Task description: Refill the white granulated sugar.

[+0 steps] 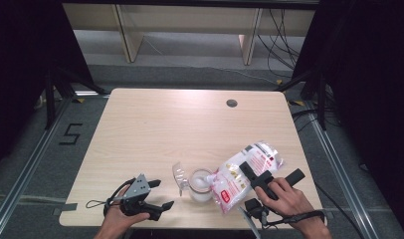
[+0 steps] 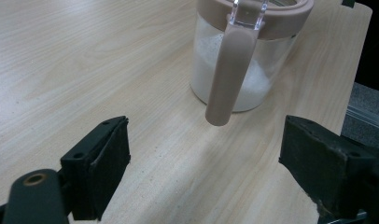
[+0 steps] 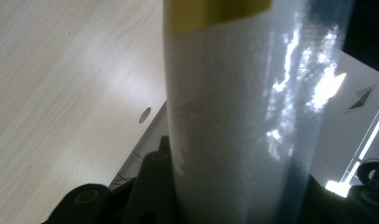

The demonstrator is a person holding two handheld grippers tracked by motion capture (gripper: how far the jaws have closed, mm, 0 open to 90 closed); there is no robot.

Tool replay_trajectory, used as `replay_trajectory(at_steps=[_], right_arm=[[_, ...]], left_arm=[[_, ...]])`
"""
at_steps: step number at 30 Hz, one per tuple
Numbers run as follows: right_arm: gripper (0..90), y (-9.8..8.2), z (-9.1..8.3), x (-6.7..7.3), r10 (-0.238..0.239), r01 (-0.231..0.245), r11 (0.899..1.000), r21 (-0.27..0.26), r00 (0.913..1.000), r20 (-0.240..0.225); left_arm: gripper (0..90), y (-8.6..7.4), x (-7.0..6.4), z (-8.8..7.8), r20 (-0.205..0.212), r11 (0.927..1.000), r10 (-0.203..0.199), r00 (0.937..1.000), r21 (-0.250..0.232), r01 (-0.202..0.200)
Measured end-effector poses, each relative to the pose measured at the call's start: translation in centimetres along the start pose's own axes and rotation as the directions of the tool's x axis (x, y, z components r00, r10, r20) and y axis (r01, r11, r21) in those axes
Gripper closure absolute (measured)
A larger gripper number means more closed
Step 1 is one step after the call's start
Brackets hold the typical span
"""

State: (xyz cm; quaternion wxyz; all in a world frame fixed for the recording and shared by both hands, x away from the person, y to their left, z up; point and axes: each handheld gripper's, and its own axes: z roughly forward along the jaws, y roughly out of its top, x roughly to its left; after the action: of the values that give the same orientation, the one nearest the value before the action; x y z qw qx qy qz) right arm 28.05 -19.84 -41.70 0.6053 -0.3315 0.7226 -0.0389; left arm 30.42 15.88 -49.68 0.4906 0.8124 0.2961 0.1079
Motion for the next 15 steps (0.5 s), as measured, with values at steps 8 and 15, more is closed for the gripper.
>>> replay_trajectory(at_steps=[8, 15], right_arm=[[74.2, 0.04, -0.05, -0.11, -0.004, 0.005, 1.000, 0.003, 0.9999, -0.009], [74.3, 0.24, -0.10, -0.19, -0.016, 0.016, 1.000, 0.003, 0.9998, -0.009]], left_arm=[[15.5, 0.00, -0.02, -0.01, 0.002, 1.0000, -0.002, 1.0000, -0.003, 0.002], [15.5, 0.01, -0.02, -0.02, 0.003, 1.0000, -0.003, 1.0000, -0.003, 0.003]])
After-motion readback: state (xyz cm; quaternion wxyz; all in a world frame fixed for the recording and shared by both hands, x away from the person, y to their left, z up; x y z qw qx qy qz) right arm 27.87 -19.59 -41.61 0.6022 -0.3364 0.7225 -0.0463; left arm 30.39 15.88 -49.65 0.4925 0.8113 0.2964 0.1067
